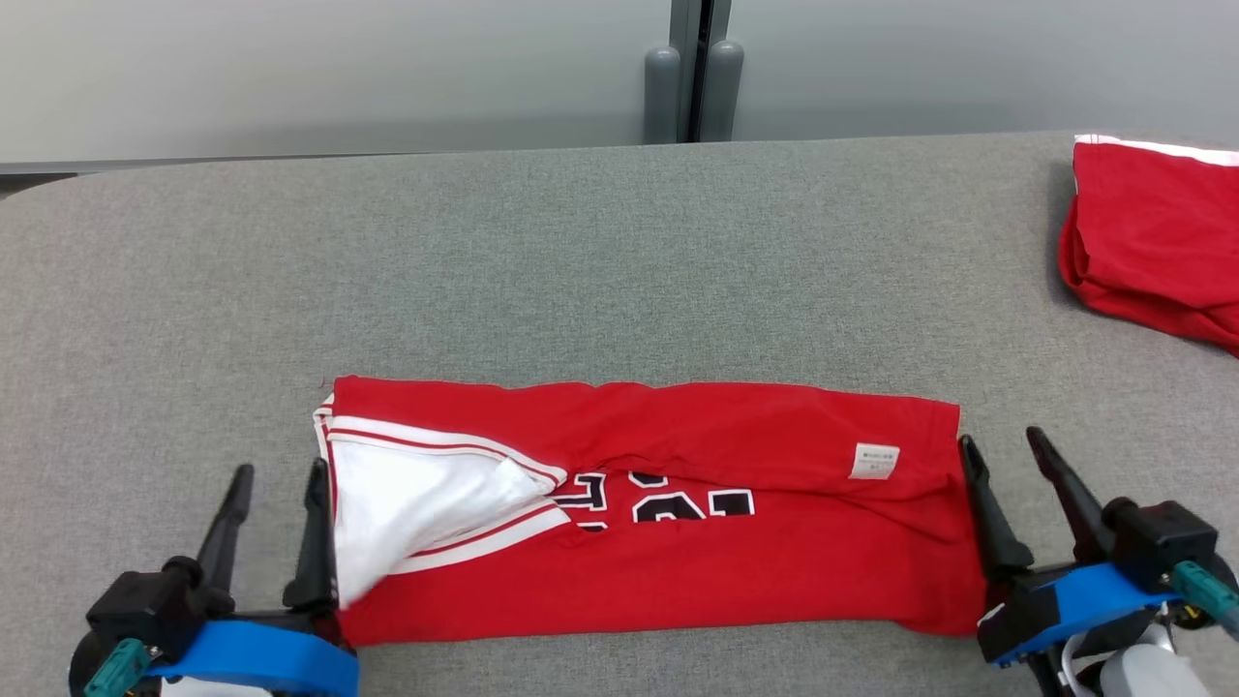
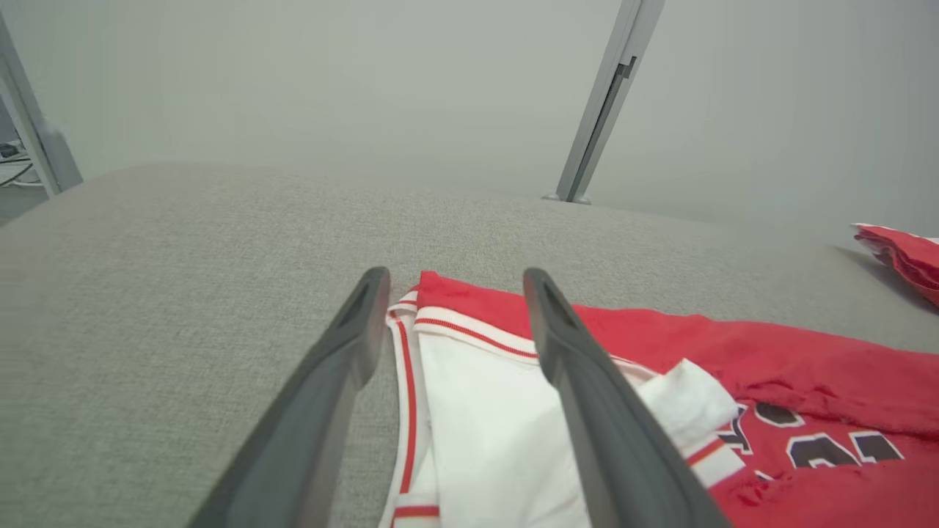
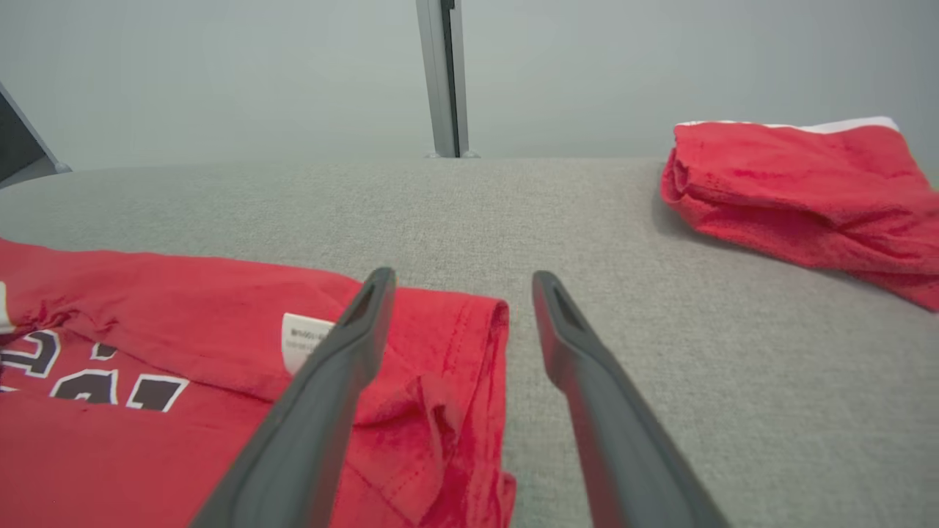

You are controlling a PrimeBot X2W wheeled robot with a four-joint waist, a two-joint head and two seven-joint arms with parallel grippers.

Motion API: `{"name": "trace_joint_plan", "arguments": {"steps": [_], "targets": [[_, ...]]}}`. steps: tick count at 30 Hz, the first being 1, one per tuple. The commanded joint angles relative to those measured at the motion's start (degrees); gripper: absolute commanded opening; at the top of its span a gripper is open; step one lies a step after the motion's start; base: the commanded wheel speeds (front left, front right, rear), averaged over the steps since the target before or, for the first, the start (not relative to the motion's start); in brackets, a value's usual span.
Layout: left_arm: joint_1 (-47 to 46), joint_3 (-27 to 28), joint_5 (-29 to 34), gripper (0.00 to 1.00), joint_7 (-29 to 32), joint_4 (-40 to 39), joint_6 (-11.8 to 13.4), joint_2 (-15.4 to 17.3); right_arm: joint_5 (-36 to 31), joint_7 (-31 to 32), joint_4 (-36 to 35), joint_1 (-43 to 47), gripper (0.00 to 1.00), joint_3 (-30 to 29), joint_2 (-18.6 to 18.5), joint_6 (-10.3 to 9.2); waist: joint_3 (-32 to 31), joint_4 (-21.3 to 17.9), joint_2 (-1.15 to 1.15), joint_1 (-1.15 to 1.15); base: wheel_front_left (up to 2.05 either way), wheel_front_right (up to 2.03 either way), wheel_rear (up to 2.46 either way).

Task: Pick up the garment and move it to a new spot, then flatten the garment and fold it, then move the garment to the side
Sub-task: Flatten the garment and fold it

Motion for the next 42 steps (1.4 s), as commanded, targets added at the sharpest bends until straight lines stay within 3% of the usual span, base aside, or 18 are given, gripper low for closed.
{"name": "trace_joint_plan", "arguments": {"steps": [1, 7, 15, 25, 26, 27, 28, 32, 42], "targets": [[0.33, 3.2, 2.6, 1.0, -0.23, -0.95, -0.08, -1.71, 0.4, -0.28, -1.9, 0.24, 1.0, -0.67, -0.36, 0.01, 0.06, -0.06, 0.0, 0.0, 0.0, 0.0, 0.0], [1.47, 12.38, 9.79, 1.0, -0.23, -3.18, -1.37, -7.01, -0.5, 0.39, -0.01, -1.75, 1.0, -1.63, -0.68, 0.01, 0.22, -0.05, 0.0, 0.0, 0.0, 0.0, 0.0], [1.79, 21.82, 20.3, 1.0, -0.23, -1.56, -6.01, -14.29, -1.64, 4.19, 9.42, -5.34, 1.0, -1.72, 1.27, 0.01, 0.99, 0.6, 0.0, 0.0, 0.0, 0.0, 0.0], [1.77, 26.41, 28.4, 1.0, -0.23, 1.64, -8.54, -17.29, -1.08, 6.85, 18.98, -6.0, 1.0, 0.95, 3.36, 0.03, 1.63, 0.74, 0.0, 0.0, 0.0, 0.0, 0.0], [1.61, 26.75, 28.72, 1.0, -0.23, 1.76, -8.6, -17.46, -0.86, 7.27, 19.59, -6.03, 0.73, 1.42, 3.57, 0.03, 1.63, 0.77, 0.0, 0.0, 0.0, 0.0, 0.0], [1.53, 26.92, 29.1, 1.0, -0.23, 1.88, -8.72, -17.58, -0.48, 7.43, 20.03, -6.22, 0.25, 2.07, 3.82, 0.09, 1.64, 0.77, 0.0, 0.0, 0.0, 0.0, 0.0], [1.37, 27.13, 29.29, 1.0, -0.23, 2.08, -8.94, -17.71, 0.16, 6.99, 20.2, -6.45, 0.0, 2.48, 4.12, 0.1, 1.61, 0.8, 0.0, 0.0, 0.0, 0.0, 0.0], [1.09, 28.24, 30.49, 1.0, -0.23, 2.59, -9.35, -17.93, 1.92, 5.09, 20.16, -7.75, 0.0, 2.14, 3.14, 0.02, 1.19, 0.63, 0.0, 0.0, 0.0, 0.0, 0.0], [2.68, 29.23, 32.12, 1.0, -0.23, 2.35, -9.34, -18.3, 3.59, 3.78, 20.59, -8.51, 0.0, -7.63, -5.13, -0.03, -0.94, -0.59, 0.0, 0.0, 0.0, 0.0, 0.0]]}}
